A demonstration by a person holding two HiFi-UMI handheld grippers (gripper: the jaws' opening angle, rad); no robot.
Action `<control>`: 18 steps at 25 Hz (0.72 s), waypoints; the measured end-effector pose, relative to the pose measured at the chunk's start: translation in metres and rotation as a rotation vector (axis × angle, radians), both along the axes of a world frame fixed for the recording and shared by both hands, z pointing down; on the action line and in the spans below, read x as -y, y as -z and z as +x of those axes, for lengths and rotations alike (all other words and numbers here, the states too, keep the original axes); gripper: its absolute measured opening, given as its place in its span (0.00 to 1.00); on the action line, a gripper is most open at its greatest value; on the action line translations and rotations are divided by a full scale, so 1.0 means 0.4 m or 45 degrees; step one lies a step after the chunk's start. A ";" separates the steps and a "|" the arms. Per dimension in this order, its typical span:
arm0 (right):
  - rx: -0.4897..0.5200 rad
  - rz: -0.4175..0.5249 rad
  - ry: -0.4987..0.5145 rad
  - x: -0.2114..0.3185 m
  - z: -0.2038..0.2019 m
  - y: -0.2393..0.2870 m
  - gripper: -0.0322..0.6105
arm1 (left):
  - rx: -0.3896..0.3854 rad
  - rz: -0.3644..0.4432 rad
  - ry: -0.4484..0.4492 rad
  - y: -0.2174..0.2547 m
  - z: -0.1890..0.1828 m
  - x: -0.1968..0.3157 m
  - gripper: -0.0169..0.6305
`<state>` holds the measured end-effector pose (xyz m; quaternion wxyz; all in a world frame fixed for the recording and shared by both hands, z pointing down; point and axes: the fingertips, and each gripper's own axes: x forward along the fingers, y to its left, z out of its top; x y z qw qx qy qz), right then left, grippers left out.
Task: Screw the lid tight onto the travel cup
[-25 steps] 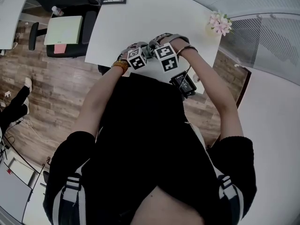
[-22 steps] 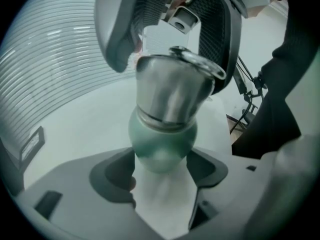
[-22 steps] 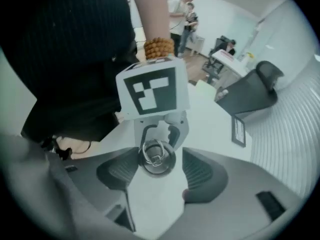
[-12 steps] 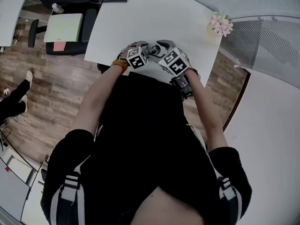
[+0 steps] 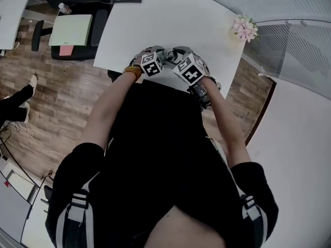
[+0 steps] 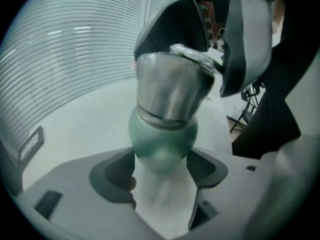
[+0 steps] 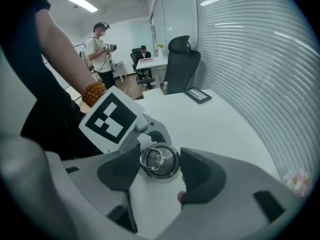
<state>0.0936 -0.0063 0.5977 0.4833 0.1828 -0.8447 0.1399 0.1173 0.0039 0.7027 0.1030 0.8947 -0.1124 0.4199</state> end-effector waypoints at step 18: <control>-0.230 0.133 0.631 -0.021 0.001 0.007 0.46 | 0.020 -0.009 0.011 -0.001 0.004 -0.001 0.54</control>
